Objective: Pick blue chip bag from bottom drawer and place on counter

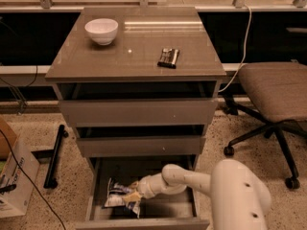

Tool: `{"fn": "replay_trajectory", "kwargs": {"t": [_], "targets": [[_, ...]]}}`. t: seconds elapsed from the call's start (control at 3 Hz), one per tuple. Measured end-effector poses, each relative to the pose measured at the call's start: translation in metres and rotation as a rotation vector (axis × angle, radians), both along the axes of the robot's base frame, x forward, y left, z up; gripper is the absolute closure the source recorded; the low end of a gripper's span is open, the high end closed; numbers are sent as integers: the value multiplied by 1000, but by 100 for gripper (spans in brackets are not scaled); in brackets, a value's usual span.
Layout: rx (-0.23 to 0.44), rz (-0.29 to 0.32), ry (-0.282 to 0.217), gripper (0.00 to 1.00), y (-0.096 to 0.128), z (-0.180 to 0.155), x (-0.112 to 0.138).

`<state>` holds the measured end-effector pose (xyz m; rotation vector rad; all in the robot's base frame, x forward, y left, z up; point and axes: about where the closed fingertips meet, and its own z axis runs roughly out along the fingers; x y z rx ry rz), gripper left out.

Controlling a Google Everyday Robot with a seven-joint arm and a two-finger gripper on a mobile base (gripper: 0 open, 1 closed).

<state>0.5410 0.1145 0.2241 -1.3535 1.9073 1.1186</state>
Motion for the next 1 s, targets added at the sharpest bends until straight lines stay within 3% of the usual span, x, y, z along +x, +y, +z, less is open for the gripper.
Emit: {"fn": "replay_trajectory", "kwargs": {"t": [0.33,0.67,1.0], "targets": [[43,-48,-27,100,-25,54,-13],[71,-44,-53,100,-56,114,-27],[120,-4,-134,100,-94,190,-26]]}}
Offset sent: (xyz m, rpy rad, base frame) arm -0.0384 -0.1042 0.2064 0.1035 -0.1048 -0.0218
